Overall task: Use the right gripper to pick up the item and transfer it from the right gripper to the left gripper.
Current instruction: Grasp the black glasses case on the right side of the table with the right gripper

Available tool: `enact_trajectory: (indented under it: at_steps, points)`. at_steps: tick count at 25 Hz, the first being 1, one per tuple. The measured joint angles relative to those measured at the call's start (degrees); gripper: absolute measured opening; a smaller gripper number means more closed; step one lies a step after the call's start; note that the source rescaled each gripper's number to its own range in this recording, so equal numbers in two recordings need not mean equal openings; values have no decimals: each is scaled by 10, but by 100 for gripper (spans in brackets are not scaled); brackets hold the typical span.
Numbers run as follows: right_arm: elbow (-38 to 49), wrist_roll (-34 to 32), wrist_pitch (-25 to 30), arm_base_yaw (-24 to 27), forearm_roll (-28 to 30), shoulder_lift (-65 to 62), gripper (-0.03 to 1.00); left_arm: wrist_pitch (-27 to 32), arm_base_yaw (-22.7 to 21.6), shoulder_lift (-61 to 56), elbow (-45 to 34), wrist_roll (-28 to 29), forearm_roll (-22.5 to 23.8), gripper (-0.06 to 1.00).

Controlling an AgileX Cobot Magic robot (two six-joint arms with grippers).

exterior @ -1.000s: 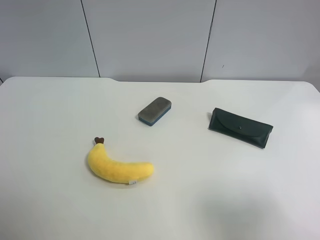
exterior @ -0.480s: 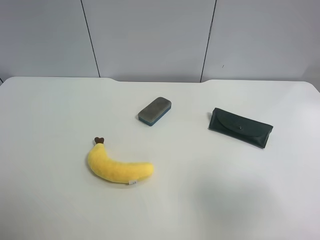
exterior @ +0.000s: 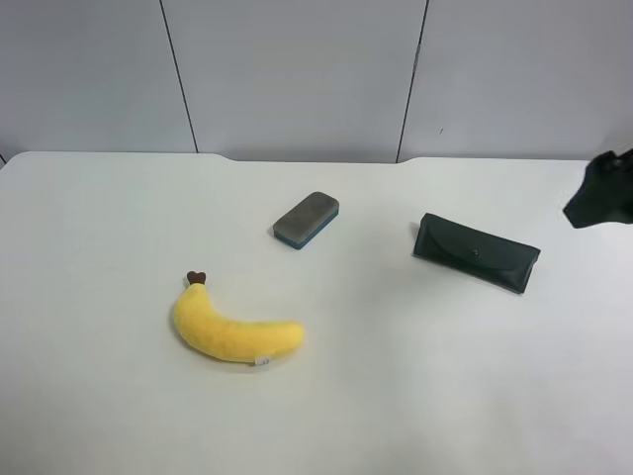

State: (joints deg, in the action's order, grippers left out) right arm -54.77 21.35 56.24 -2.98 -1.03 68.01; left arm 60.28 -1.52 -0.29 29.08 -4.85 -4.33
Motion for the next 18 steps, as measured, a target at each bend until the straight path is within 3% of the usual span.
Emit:
enact_trajectory:
  at_steps: [7, 12, 18]
  points:
    - [-77, 76, -22, -2, -25, 189, 100, 0, 0, 0, 0, 0, 0, 100]
    - [-79, 148, -48, -2, -26, 285, 100, 0, 0, 0, 0, 0, 0, 100]
    - [-79, 191, -75, 21, -25, 361, 100, 0, 0, 0, 0, 0, 0, 100]
